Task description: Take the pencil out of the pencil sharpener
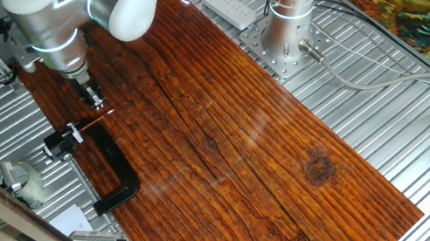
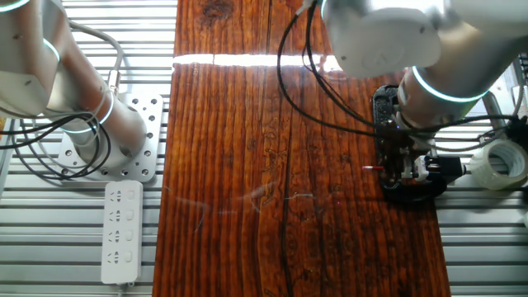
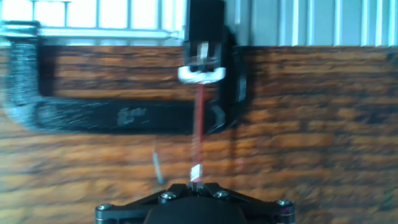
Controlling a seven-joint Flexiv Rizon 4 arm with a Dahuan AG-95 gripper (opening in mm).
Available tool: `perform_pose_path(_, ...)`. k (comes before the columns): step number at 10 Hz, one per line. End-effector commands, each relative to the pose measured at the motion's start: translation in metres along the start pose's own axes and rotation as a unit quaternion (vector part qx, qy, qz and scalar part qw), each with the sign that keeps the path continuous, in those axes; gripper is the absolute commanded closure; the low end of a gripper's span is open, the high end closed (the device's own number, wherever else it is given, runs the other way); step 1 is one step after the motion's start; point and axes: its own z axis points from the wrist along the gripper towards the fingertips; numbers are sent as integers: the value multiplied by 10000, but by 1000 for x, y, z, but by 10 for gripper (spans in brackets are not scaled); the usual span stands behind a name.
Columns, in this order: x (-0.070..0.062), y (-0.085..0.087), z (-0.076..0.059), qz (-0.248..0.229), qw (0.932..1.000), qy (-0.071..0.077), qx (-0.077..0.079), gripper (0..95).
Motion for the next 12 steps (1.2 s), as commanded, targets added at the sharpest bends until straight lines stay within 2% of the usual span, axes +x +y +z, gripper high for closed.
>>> perform_pose_path(1, -5, 5, -3, 132, 9998, 99, -125, 570)
perform_pose_path(2, -6, 4, -1, 177, 9996, 120, -170, 760)
perform_pose_path(5, -14, 0, 16, 215, 9994, 119, -244, 760)
perform_pose_path(6, -15, 4, 18, 243, 9993, 120, -263, 760)
perform_pose_path(8, -17, 11, 21, 283, 9992, 92, -258, 760)
perform_pose_path(12, -15, 10, 24, 170, 9994, 89, -276, 760)
